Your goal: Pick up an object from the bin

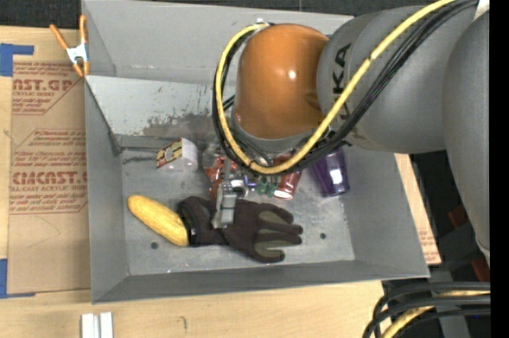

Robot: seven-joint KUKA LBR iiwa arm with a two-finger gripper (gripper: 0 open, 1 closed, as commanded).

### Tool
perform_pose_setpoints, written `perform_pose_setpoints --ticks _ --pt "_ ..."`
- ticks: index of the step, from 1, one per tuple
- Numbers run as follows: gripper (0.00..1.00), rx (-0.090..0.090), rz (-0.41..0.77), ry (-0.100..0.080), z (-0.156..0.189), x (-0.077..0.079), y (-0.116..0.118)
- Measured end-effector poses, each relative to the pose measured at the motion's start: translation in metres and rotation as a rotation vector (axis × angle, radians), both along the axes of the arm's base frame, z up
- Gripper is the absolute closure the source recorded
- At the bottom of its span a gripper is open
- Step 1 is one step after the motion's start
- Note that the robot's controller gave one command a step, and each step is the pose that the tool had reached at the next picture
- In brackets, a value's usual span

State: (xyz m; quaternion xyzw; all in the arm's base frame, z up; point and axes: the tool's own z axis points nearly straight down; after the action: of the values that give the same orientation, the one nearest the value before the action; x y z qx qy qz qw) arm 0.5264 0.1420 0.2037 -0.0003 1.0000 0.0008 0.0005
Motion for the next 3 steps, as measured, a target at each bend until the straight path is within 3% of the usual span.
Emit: perform_pose_setpoints --ticks 1,2,3 --pt "0.00 0.000 0.000 0.000 0.000 0.000 0.000" --pt "0.00 0.000 0.075 -0.006 -0.038 0.000 -0.009" --pt "1.00 0.000 0.050 0.002 -0.108 -0.022 -0.032"
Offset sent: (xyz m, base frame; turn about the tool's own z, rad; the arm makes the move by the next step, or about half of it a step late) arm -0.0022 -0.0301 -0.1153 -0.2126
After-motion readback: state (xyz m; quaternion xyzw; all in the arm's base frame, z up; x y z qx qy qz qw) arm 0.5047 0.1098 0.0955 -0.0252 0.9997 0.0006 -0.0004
